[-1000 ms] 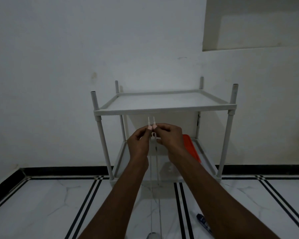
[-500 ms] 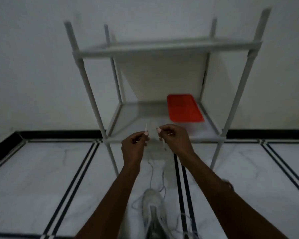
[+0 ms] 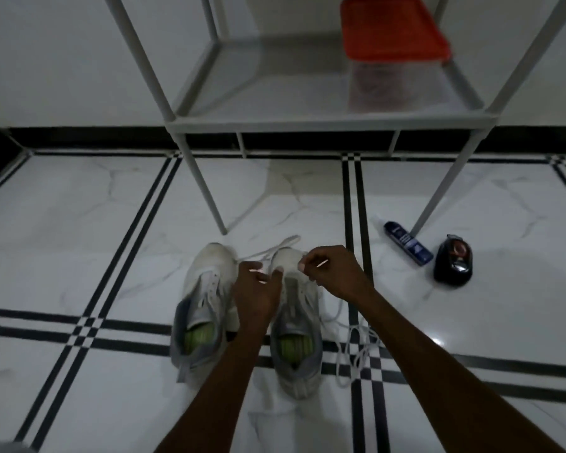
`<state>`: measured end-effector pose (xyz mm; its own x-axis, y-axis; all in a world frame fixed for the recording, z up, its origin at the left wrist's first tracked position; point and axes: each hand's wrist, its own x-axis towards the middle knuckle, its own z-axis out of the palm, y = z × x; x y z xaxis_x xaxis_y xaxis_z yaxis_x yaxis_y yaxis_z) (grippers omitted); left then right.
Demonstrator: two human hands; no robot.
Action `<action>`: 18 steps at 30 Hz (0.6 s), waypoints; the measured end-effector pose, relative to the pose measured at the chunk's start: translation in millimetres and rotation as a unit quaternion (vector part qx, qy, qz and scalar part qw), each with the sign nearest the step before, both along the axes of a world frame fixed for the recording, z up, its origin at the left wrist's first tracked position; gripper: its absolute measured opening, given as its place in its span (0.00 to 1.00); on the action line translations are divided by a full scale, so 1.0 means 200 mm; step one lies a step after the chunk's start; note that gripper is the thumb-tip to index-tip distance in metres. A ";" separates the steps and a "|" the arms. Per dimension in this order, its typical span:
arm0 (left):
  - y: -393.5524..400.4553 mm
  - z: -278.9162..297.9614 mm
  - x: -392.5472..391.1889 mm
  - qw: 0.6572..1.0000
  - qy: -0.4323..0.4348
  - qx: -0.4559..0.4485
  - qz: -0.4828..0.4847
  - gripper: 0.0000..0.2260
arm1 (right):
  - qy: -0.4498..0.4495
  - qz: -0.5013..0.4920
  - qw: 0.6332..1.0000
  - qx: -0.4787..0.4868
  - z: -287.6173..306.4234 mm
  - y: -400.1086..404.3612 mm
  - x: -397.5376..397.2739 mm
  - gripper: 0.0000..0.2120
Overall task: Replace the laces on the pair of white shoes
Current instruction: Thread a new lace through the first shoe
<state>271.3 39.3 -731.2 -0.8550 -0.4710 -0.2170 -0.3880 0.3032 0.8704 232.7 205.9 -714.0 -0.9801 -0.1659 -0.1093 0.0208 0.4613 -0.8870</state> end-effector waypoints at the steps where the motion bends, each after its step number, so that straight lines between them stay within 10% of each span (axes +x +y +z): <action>1: 0.01 -0.01 0.04 0.999 -0.026 -0.014 -0.013 0.15 | 0.001 0.010 1.000 0.016 -0.03 -0.01 0.02 0.02; 18: 0.02 -0.13 0.12 0.991 0.044 -0.061 -0.109 0.06 | 0.035 0.044 0.993 0.102 -0.19 -0.04 0.10 0.04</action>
